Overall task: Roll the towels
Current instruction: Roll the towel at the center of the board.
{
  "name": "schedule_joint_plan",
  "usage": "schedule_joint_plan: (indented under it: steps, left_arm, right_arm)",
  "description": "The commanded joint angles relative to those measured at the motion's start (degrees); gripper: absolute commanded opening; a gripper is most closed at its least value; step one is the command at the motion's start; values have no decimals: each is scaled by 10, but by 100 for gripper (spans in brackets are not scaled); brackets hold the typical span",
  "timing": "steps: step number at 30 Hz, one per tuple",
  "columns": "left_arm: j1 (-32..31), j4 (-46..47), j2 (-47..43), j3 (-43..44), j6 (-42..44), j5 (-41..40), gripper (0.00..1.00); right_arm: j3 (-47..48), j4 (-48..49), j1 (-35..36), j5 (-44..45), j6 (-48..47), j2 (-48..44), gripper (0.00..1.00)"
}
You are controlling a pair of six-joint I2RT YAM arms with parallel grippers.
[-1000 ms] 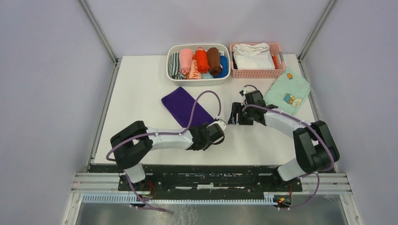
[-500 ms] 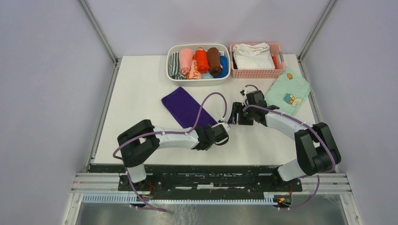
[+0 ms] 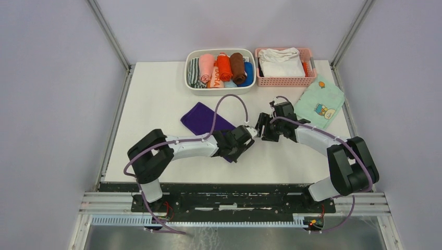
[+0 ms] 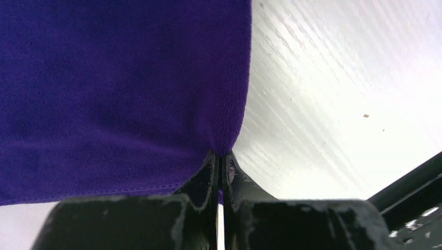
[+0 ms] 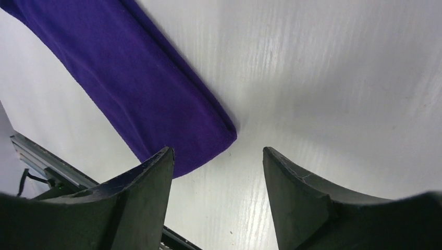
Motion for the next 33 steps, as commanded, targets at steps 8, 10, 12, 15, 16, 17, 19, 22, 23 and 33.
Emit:
schedule_joint_plan:
  steps: [8,10,12,15,16,17,19,22,23,33]
  left_arm:
    - [73,120,-59,-55,-80,153,3]
    - [78,130,-61,-62,-83,158,3]
    - [81,136,-62,-66,-86,161,3]
    - [87,151,-66,-77,-91,171,3]
    - [89,154,-67,-80,-93,171,3]
    - [89,155,-66,-81,-93,172,3]
    - [89,156,-66,-82,-92,171,3]
    - [89,155,-68,-85,-91,166,3]
    - [88,154,-71,-87,-91,163,4]
    - [30,127,-108,-82,-61,8,46]
  right_arm:
    - [-6,40,9,-20,120,34,71]
    - [-7,58,13,-21,137,49,70]
    - [-4,73,18,-22,153,66,68]
    - [15,72,31,-17,161,91,65]
    - [22,69,35,-14,163,101,64]
    - [26,67,39,-10,165,108,63]
    - [32,62,44,-3,172,117,60]
    - [42,38,47,11,176,118,51]
    - [44,30,47,17,177,115,47]
    - [108,-85,51,54,189,115,20]
